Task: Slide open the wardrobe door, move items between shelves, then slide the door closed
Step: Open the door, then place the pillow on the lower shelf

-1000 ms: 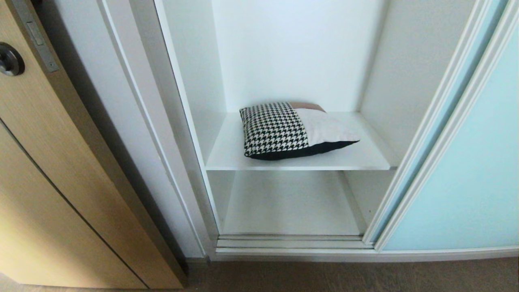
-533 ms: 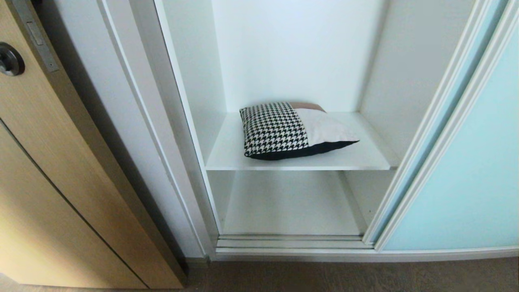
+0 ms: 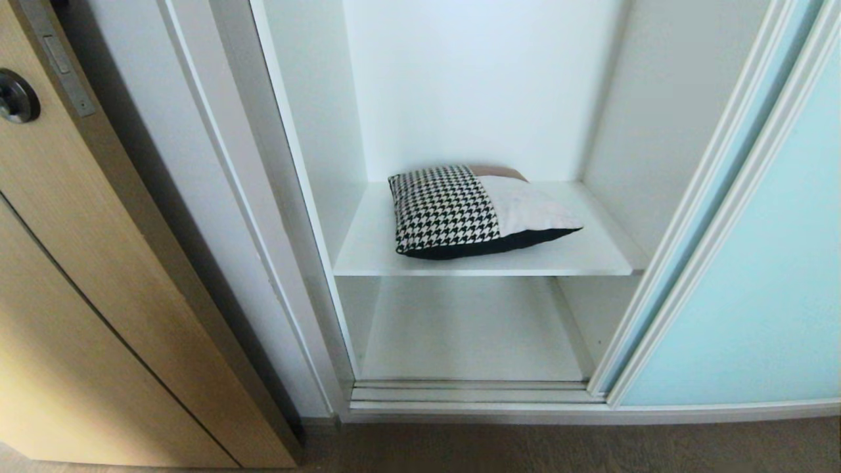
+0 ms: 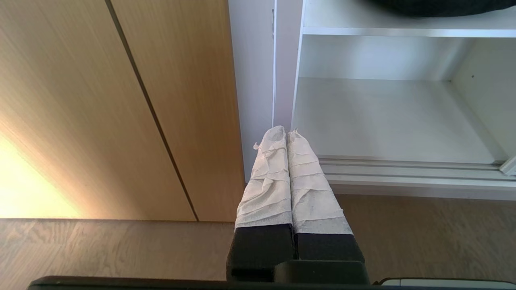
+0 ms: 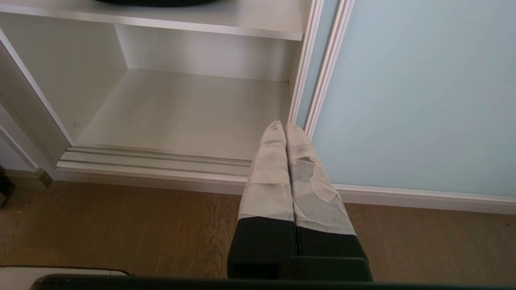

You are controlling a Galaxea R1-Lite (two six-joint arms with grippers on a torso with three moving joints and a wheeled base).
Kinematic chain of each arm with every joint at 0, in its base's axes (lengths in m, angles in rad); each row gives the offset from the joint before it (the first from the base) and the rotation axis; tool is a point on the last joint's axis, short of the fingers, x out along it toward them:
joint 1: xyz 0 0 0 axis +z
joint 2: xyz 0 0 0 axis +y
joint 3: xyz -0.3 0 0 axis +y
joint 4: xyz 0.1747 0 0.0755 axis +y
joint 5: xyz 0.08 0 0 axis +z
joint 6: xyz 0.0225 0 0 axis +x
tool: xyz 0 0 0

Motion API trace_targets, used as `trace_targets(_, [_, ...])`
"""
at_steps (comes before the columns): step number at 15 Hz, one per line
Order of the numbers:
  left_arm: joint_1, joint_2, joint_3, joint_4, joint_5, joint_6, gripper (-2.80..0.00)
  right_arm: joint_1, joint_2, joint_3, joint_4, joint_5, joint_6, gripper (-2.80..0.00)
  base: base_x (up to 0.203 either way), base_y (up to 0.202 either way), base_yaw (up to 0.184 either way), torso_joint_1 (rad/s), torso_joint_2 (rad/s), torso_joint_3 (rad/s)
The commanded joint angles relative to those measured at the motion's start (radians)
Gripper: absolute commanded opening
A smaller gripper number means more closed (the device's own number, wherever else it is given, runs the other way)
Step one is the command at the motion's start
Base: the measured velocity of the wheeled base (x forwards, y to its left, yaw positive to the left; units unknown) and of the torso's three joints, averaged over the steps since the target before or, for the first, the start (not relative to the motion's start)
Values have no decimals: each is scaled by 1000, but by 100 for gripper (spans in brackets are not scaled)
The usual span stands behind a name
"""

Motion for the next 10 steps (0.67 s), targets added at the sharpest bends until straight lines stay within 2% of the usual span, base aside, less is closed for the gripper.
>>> trace_targets(1, [0, 2, 0, 0, 0, -2, -280, 1, -1, 2, -3, -5, -2, -280, 0, 0, 0, 0, 0, 0])
trace_targets(6, [0, 2, 0, -1, 1, -4, -280, 0, -2, 2, -4, -1, -17, -280, 0, 0, 0, 0, 0, 0])
trace_targets(10, [0, 2, 0, -1, 1, -5, -280, 0, -1, -3, -18, -9, 18, -280, 0, 0, 0, 0, 0, 0])
